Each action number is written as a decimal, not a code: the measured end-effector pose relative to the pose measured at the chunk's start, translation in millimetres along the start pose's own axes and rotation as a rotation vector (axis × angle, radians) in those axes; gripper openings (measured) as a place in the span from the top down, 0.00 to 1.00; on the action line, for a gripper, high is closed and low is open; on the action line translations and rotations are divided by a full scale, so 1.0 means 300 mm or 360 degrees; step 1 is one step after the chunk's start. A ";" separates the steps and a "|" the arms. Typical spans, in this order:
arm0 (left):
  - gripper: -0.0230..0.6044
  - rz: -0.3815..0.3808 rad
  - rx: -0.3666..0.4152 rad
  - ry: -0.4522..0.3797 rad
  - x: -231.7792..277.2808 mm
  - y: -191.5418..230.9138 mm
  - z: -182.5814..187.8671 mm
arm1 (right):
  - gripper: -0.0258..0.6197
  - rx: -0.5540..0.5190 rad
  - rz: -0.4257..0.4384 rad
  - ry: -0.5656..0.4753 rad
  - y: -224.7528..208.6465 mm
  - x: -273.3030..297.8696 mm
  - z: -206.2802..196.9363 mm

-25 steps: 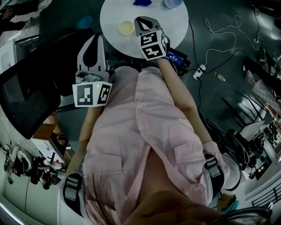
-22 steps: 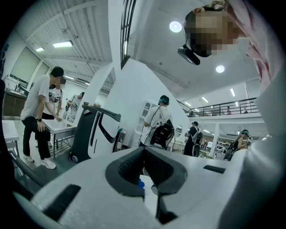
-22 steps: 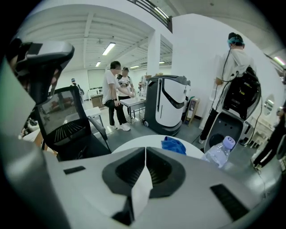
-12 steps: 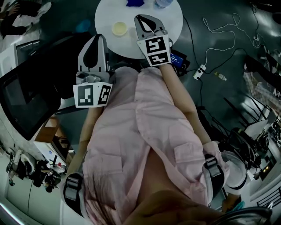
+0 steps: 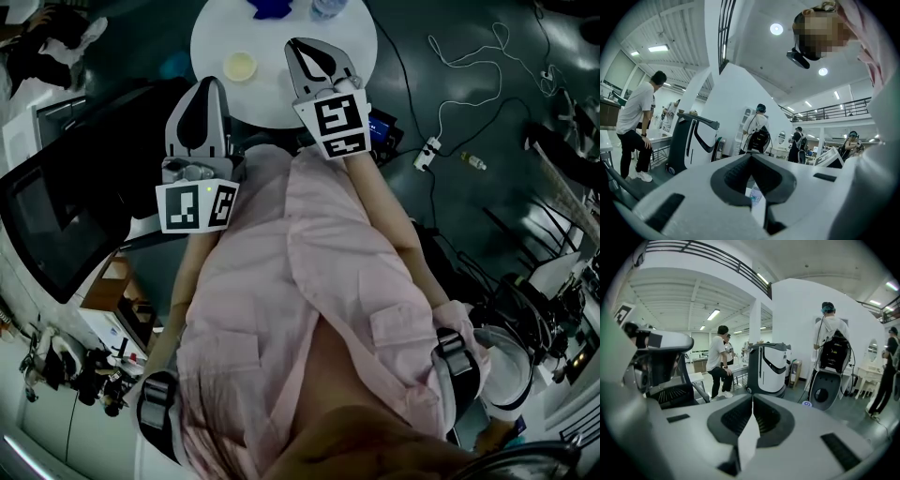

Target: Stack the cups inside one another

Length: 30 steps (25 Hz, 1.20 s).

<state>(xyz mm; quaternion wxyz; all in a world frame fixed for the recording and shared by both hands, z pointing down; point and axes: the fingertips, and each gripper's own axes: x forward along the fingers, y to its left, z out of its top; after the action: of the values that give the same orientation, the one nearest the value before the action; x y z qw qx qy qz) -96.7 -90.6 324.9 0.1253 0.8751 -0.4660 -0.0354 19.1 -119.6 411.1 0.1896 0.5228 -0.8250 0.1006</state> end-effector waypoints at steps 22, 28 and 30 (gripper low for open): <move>0.94 -0.0011 0.0068 -0.0053 -0.032 -0.253 -0.044 | 0.91 -0.0050 0.0219 -0.0159 0.020 -0.308 -0.017; 0.94 -0.0020 0.0073 -0.0045 -0.045 -0.242 -0.068 | 0.91 -0.0052 0.0204 -0.0177 0.022 -0.330 -0.040; 0.94 -0.0026 0.0078 -0.0046 -0.051 -0.243 -0.070 | 0.91 -0.0047 0.0209 -0.0193 0.025 -0.329 -0.035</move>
<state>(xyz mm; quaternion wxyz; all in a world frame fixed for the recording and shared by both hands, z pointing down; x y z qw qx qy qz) -42.8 -35.1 325.8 0.0968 0.8811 -0.4613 -0.0375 52.4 -31.1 379.7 0.1399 0.4700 -0.8688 0.0688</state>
